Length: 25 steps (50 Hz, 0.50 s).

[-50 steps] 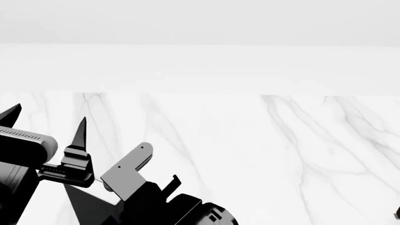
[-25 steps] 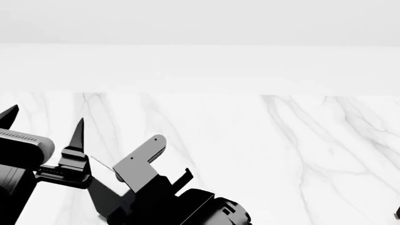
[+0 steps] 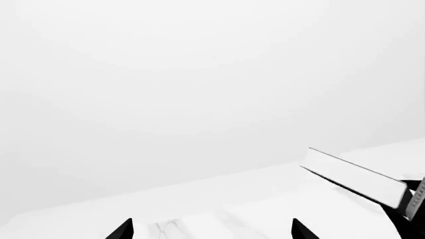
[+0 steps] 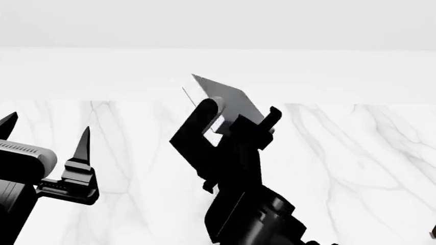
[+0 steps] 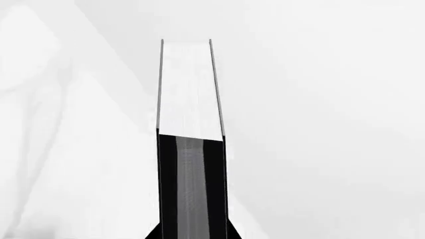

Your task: Pick up the book on the left and place it on top of the shelf.

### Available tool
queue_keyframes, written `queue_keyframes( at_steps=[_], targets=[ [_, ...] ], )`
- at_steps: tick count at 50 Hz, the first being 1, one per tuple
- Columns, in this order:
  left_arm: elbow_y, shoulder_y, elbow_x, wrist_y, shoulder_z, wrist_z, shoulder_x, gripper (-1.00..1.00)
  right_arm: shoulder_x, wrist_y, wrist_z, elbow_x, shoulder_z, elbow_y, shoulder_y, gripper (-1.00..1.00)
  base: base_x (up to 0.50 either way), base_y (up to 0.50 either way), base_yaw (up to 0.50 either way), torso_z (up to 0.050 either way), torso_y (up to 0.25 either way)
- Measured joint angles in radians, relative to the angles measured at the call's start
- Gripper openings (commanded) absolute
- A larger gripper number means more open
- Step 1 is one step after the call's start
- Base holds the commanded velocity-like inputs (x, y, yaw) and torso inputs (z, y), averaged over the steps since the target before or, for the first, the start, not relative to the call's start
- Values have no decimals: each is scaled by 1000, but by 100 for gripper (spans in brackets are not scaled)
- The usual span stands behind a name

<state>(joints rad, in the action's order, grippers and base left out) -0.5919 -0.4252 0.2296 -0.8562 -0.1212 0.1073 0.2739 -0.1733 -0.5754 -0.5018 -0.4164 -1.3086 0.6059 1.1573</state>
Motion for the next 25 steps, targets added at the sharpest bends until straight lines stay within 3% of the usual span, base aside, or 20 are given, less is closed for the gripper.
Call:
queue_keyframes(
  at_steps=[11,25],
  targets=[
    [0,1,5,4,-1,4,3,100,-16,-110,-125,140,-76,35,93,-100,0,0,0,0,2],
    [4,0,11,10,-3,7,5,100,76,-116,-138,240,-116,486,226,-100,0,0,0,0,1]
  ],
)
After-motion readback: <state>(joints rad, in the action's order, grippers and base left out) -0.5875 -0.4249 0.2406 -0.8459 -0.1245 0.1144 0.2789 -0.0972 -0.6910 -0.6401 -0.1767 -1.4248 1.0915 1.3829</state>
